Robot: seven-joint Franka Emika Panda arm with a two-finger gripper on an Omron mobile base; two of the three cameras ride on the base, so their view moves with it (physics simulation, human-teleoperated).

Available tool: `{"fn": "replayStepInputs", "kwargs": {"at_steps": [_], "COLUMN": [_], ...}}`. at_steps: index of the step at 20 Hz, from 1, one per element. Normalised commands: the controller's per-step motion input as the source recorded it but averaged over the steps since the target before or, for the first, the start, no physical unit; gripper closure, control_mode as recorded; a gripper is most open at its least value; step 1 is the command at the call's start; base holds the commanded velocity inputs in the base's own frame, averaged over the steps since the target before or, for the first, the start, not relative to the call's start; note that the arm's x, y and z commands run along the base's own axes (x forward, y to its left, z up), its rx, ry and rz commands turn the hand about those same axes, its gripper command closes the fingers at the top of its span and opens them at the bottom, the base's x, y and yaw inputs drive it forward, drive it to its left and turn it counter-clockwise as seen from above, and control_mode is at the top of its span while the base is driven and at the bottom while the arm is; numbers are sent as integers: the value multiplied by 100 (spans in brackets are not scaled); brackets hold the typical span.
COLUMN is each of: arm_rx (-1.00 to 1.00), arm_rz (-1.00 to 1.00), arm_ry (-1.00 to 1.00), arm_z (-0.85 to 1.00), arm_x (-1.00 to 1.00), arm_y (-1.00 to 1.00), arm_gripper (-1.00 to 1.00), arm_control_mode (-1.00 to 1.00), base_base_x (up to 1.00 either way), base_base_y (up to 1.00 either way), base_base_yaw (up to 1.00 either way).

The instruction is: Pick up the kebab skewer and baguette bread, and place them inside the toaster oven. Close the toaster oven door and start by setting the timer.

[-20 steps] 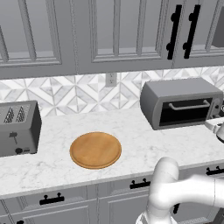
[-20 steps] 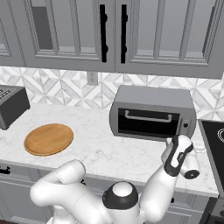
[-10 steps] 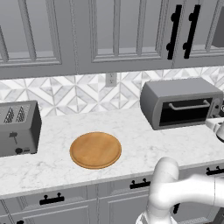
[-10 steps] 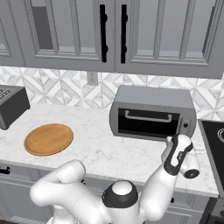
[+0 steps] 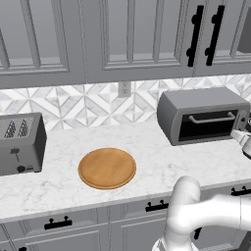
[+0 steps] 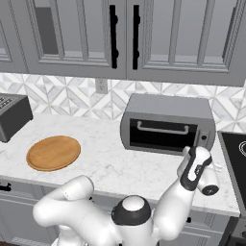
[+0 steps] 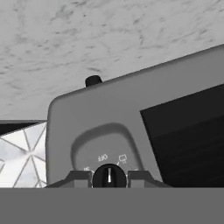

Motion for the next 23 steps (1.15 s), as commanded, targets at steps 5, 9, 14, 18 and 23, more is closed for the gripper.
{"fn": "replayStepInputs", "kwargs": {"at_steps": [5,9,14,18,23], "arm_rx": [34,36,36,35,31], "arm_rz": [-1,-1,-1,0,0], "arm_ry": [4,1,0,2,2], "arm_z": [5,0,0,0,0], "arm_x": [0,0,0,0,0], "arm_y": [0,3,4,9,14], "arm_gripper": [100,100,100,100,100], "arm_control_mode": [-100,-100,-100,-100,-100], "base_base_x": [0,0,0,0,0], "base_base_y": [0,0,0,0,0], "base_base_yaw": [0,0,0,0,0]}}
